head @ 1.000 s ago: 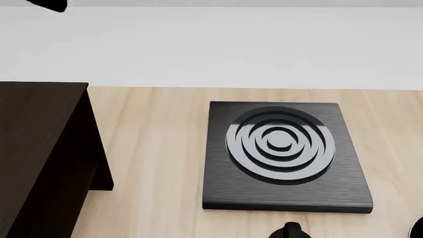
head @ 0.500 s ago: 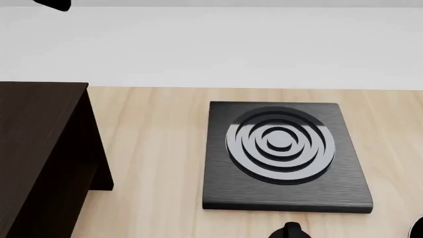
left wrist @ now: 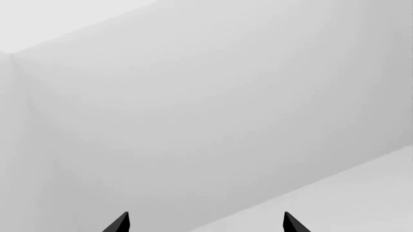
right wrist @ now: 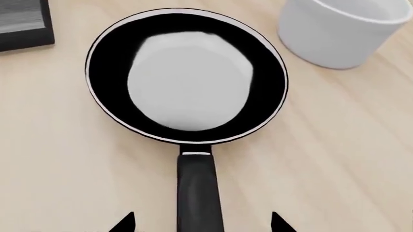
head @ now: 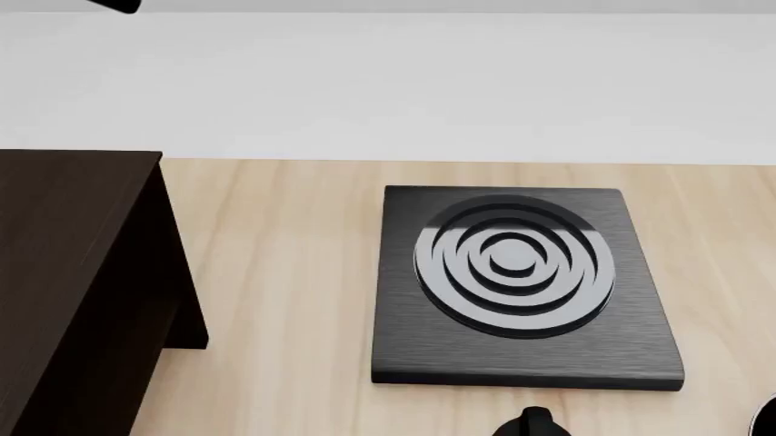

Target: Put the frying pan under the cabinet shelf.

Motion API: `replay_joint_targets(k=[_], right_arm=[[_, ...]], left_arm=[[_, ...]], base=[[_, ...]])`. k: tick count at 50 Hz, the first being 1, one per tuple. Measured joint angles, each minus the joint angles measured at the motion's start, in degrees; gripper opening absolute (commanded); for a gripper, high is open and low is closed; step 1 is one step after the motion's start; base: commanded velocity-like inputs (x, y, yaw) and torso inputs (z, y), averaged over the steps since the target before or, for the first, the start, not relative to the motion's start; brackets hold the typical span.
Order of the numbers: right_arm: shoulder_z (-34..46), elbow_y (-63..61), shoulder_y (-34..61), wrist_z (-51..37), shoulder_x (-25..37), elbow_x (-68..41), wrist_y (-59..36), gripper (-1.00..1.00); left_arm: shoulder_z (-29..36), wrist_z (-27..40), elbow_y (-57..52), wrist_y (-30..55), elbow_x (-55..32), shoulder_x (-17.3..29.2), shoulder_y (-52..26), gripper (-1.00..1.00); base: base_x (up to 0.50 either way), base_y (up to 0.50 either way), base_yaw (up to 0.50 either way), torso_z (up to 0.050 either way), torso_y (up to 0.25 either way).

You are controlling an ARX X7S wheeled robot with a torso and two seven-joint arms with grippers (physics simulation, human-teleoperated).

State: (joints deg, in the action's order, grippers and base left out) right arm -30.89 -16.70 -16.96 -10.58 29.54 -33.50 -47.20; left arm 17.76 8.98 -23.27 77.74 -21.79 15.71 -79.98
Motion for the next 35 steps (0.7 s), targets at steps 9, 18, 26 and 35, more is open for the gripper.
replay_joint_targets(k=[9, 18, 26, 35], right_arm=[[-0.2, 3.2, 0.5, 0.9, 0.2, 0.3, 1.0, 1.00], [0.4, 7.2, 1.5, 2.1, 0.3, 1.0, 2.5, 1.00], [1.7, 10.5, 2.7, 3.1, 0.3, 1.7, 3.7, 1.00], [3.5, 12.8, 3.7, 3.9, 0.4, 2.2, 4.6, -1.00]], left_arm=[[0.5, 0.2, 0.4, -0.1, -0.1, -0.3, -0.4, 1.00], [1.1, 0.4, 1.0, -0.4, -0.1, -0.8, -0.7, 1.00], [1.5, 0.6, 1.3, -0.4, -0.2, -1.0, -1.0, 1.00], [1.6, 0.8, 1.3, -0.3, -0.4, -1.2, -1.4, 1.00]], base=[[0.00, 0.00, 0.00, 0.000, 0.000], [0.00, 0.00, 0.00, 0.000, 0.000], [0.00, 0.00, 0.00, 0.000, 0.000], [0.00, 0.00, 0.00, 0.000, 0.000]])
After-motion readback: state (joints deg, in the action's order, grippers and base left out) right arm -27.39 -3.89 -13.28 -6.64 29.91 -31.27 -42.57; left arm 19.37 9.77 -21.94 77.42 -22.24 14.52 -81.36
